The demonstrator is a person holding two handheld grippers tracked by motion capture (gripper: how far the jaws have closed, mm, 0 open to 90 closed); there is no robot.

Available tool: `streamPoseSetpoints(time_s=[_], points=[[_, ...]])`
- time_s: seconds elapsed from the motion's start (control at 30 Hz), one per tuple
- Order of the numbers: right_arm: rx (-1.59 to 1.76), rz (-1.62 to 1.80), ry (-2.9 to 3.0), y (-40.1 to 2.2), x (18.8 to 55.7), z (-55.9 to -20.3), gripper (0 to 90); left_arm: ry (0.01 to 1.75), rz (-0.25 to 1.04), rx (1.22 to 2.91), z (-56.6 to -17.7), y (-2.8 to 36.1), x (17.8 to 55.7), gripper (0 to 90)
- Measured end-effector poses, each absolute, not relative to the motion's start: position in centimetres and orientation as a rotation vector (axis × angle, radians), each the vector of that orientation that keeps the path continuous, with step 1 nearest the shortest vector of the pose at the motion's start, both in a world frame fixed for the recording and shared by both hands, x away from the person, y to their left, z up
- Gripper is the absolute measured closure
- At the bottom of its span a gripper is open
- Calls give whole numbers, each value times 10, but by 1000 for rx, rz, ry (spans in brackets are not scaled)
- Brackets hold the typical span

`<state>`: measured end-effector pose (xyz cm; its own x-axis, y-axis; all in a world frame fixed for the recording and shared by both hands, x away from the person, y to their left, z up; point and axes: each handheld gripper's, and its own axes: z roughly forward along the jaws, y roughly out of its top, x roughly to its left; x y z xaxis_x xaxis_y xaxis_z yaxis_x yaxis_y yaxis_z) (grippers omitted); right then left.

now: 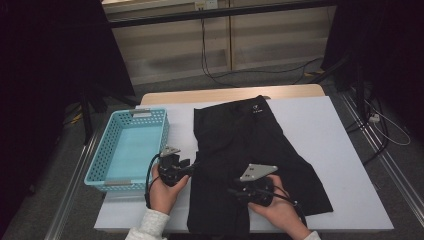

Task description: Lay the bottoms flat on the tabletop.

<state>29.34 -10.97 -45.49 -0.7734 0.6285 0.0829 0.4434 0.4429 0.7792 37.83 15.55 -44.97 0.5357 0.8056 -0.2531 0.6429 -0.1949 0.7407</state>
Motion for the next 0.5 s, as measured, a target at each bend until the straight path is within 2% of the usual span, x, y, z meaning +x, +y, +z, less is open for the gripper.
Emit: streamPoseSetpoints(time_s=[0.1, 0.17, 0.2, 0.23, 0.27, 0.3, 0.5], points=[[845, 1208, 2569, -91, 292, -466, 475, 1179, 257, 1909, -450, 155, 379, 368], [777, 1196, 2550, -85, 290, -470, 475, 1179, 263, 1905, -450, 156, 380, 333], [764, 1191, 2553, -83, 290, -470, 525, 1178, 270, 1905, -450, 156, 380, 324], [771, 1188, 2554, -83, 289, -469, 634, 1176, 272, 1909, -449, 157, 380, 324], [784, 1184, 2553, -84, 289, -468, 786, 1174, 277, 1911, -449, 157, 381, 325], [792, 1194, 2572, -85, 289, -467, 890, 1176, 276, 1905, -449, 157, 381, 330], [806, 1128, 2654, -106, 280, -460, 898, 1179, 268, 1884, -444, 157, 380, 356]])
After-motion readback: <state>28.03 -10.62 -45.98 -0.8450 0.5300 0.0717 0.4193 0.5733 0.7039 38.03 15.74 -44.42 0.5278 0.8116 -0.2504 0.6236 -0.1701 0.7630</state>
